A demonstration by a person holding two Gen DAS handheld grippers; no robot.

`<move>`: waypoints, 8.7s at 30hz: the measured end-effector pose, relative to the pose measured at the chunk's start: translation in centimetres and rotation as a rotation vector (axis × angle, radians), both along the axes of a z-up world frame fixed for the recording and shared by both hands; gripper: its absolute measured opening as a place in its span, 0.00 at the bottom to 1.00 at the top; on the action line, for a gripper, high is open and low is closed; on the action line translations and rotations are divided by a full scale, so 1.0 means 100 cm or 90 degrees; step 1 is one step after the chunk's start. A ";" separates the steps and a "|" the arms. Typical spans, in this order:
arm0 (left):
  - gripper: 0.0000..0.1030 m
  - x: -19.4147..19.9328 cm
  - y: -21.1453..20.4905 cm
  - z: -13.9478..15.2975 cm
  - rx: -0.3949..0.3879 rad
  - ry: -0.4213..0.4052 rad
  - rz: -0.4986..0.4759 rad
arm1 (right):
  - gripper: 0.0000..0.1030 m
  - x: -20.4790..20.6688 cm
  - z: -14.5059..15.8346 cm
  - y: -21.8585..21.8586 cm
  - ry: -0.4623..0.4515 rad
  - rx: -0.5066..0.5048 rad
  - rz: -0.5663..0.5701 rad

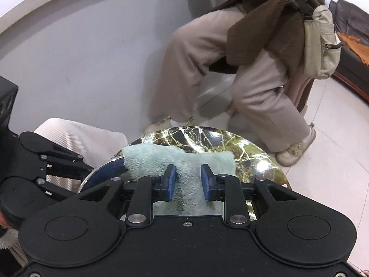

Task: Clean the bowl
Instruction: 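Hold the bowl rim with the left gripper while the right gripper wipes the towel across the bowl bottom, then hold the bowl rim with the left gripper while the right gripper drags the towel toward the clamped rim, then hold the bowl rim with the left gripper while the right gripper spreads the towel over the bowl, then hold the bowl rim with the left gripper while the right gripper wipes the towel around the inner wall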

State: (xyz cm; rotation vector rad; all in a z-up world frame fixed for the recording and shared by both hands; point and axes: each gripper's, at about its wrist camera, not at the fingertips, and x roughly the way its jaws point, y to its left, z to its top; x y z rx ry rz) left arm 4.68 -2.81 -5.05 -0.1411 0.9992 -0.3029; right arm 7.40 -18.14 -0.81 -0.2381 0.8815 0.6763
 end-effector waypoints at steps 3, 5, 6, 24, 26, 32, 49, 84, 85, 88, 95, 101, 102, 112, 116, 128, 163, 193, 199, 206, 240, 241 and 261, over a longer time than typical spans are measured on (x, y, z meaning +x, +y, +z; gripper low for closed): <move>0.21 0.000 0.001 -0.002 -0.002 0.001 0.005 | 0.17 -0.009 -0.002 -0.012 0.018 0.023 -0.021; 0.21 -0.001 0.002 -0.001 -0.004 0.002 0.006 | 0.16 -0.020 -0.006 -0.021 0.021 0.014 -0.046; 0.21 -0.001 0.002 -0.001 -0.002 0.000 0.002 | 0.16 -0.025 -0.009 -0.025 0.029 0.011 -0.053; 0.22 -0.005 -0.005 0.001 0.020 -0.014 -0.012 | 0.10 -0.049 -0.007 -0.035 0.006 0.022 -0.107; 0.23 -0.004 -0.006 0.002 0.030 -0.014 -0.022 | 0.10 -0.046 -0.001 -0.019 -0.037 -0.031 -0.079; 0.23 -0.007 -0.009 0.002 0.039 -0.019 -0.004 | 0.13 -0.032 -0.004 -0.011 -0.048 -0.024 -0.074; 0.24 -0.018 -0.012 -0.001 0.044 -0.039 0.030 | 0.16 -0.066 -0.013 -0.044 0.012 0.093 -0.184; 0.14 -0.002 -0.004 0.002 -0.015 -0.016 -0.077 | 0.16 -0.040 -0.002 -0.012 -0.047 -0.047 0.048; 0.14 -0.005 -0.004 0.001 -0.012 -0.018 -0.065 | 0.17 -0.038 -0.001 -0.006 -0.061 -0.063 0.078; 0.14 -0.009 -0.004 0.001 -0.011 -0.011 -0.034 | 0.18 -0.039 0.001 0.013 -0.116 -0.124 0.171; 0.15 -0.013 -0.006 0.000 -0.019 -0.012 0.011 | 0.23 -0.045 -0.001 0.032 -0.172 -0.148 0.196; 0.15 -0.014 -0.006 0.000 -0.031 -0.015 0.034 | 0.19 -0.059 -0.007 0.001 -0.128 -0.099 0.004; 0.15 -0.013 -0.005 0.000 -0.036 -0.012 0.036 | 0.19 -0.060 -0.007 -0.005 -0.115 -0.092 -0.021; 0.16 -0.008 -0.009 0.003 -0.011 -0.020 -0.018 | 0.19 -0.064 0.006 0.007 -0.136 -0.141 0.015; 0.16 -0.011 -0.011 0.001 -0.006 -0.024 -0.013 | 0.19 -0.048 0.000 0.020 -0.132 -0.148 0.056; 0.18 -0.011 -0.009 0.001 -0.003 -0.024 -0.017 | 0.19 -0.076 -0.005 -0.005 -0.082 -0.171 -0.035; 0.21 -0.012 -0.009 -0.002 -0.013 -0.020 0.006 | 0.19 -0.066 -0.004 -0.011 -0.030 -0.129 -0.097; 0.11 -0.027 -0.001 0.011 0.001 -0.035 0.032 | 0.16 -0.065 -0.014 -0.050 0.001 0.087 -0.203; 0.17 -0.035 -0.009 0.018 0.029 -0.028 -0.008 | 0.17 -0.046 -0.010 -0.030 -0.016 0.035 -0.111; 0.17 -0.016 -0.004 0.008 0.017 -0.026 -0.004 | 0.21 -0.047 -0.003 -0.019 -0.059 -0.039 -0.028; 0.19 -0.017 -0.004 -0.002 -0.018 -0.007 -0.005 | 0.19 -0.038 0.007 0.040 -0.103 -0.257 0.289; 0.20 -0.017 -0.004 -0.002 -0.017 -0.005 -0.007 | 0.19 -0.037 0.007 0.044 -0.105 -0.255 0.298; 0.21 -0.018 -0.010 0.001 0.014 -0.011 -0.023 | 0.20 -0.039 0.006 0.044 -0.093 -0.289 0.292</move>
